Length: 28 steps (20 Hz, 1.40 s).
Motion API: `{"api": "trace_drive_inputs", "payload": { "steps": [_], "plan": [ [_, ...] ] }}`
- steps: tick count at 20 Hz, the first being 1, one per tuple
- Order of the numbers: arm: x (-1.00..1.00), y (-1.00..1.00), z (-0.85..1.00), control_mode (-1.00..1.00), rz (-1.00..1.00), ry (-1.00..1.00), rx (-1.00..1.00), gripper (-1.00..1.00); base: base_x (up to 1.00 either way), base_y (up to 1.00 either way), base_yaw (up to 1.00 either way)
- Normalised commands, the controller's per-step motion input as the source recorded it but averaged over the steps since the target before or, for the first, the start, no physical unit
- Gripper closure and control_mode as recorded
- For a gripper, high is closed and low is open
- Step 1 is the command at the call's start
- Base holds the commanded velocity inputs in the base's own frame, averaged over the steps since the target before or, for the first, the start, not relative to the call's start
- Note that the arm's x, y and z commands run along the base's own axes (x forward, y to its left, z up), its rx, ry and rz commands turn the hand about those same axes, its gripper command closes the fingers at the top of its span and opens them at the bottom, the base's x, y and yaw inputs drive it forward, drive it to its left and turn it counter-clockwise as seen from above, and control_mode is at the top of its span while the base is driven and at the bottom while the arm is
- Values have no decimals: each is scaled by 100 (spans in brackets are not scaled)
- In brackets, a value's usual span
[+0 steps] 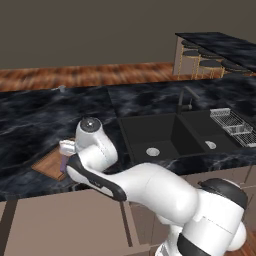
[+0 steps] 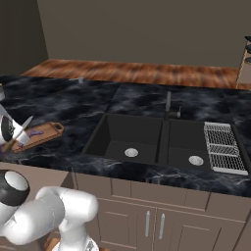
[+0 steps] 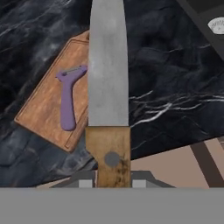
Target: Open the drawer on the left and place the cutting tools on the cutting board.
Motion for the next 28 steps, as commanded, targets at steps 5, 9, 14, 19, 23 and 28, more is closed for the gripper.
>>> {"api": "trace_drive_inputs", "payload": {
  "steps": [5,9,14,19,23,28],
  "plan": [
    [19,2,0,-100,-3,7,13,100,0,0,0],
    [25,-19,-9,-100,-11,16,31,100,0,0,0],
    [2,-6,0,-100,-2,3,11,100,0,0,0],
    [24,25,0,-100,-1,0,0,100,0,0,0],
    [30,52,0,-100,-3,0,0,100,0,0,0],
    [30,57,0,-100,-5,2,0,100,0,0,0]
  ]
}}
